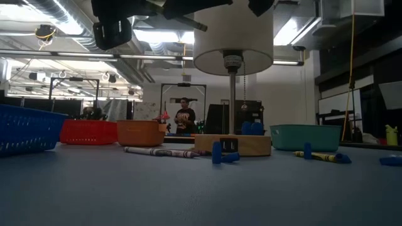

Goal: Sort crayons
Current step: Put the green crayon into the red bin

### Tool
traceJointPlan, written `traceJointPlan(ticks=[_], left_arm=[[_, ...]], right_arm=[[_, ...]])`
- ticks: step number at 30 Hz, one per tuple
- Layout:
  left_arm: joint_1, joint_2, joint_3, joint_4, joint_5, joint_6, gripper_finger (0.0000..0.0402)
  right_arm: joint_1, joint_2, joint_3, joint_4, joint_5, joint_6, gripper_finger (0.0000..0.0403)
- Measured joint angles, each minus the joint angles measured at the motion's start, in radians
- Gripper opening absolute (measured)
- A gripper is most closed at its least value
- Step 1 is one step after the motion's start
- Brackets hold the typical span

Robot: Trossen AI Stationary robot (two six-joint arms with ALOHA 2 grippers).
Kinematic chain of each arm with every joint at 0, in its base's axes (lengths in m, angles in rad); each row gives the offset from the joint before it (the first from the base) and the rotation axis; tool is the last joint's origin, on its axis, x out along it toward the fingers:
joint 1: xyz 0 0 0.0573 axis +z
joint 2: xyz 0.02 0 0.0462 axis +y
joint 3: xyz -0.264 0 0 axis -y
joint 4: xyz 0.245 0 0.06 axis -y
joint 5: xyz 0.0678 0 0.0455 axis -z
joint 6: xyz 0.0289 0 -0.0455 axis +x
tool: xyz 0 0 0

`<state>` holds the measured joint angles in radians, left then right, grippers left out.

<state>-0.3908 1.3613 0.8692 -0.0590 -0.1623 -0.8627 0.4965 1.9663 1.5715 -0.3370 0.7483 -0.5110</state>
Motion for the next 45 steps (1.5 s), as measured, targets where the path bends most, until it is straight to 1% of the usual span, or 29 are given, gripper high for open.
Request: traceJointPlan(ticks=[6, 10, 18, 22, 24, 26, 32, 34, 37, 41, 45], left_arm=[[0.000, 0.000, 0.000, -0.004, -0.001, 0.000, 0.0039], [0.000, 0.000, 0.000, -0.008, -0.005, -0.002, 0.0022], [0.000, 0.000, 0.000, -0.008, -0.007, -0.002, 0.0015], [-0.001, 0.000, 0.000, -0.016, -0.006, -0.002, 0.0014], [-0.001, 0.001, 0.000, -0.020, -0.004, 0.000, 0.0014], [-0.001, 0.001, 0.000, -0.020, -0.004, 0.000, 0.0014], [-0.001, 0.000, 0.000, -0.024, -0.013, 0.001, 0.0014], [0.001, 0.000, 0.000, -0.058, -0.016, 0.002, 0.0014], [0.006, 0.000, 0.000, -0.155, -0.025, 0.001, 0.0014], [0.012, 0.000, 0.000, -0.316, -0.072, 0.001, 0.0014], [0.030, 0.000, 0.000, -0.455, -0.093, 0.001, 0.0014]], right_arm=[[0.000, 0.000, 0.000, 0.000, 0.000, 0.000, 0.0014], [0.001, 0.000, 0.001, -0.001, 0.000, 0.000, 0.0014], [0.001, -0.001, 0.001, -0.002, -0.004, 0.000, 0.0014], [0.000, -0.002, 0.001, 0.002, -0.051, 0.000, 0.0016], [0.000, -0.002, 0.001, 0.005, -0.066, 0.000, 0.0025], [-0.001, -0.002, 0.001, 0.005, -0.078, 0.000, 0.0044], [-0.001, -0.002, 0.001, 0.007, -0.092, 0.006, 0.0122], [0.000, -0.002, 0.001, 0.006, -0.095, 0.020, 0.0140], [0.000, -0.002, 0.001, 0.006, -0.115, 0.067, 0.0156], [0.000, -0.002, 0.001, 0.003, -0.201, 0.152, 0.0162], [0.000, -0.001, 0.001, -0.029, -0.308, 0.233, 0.0163]])
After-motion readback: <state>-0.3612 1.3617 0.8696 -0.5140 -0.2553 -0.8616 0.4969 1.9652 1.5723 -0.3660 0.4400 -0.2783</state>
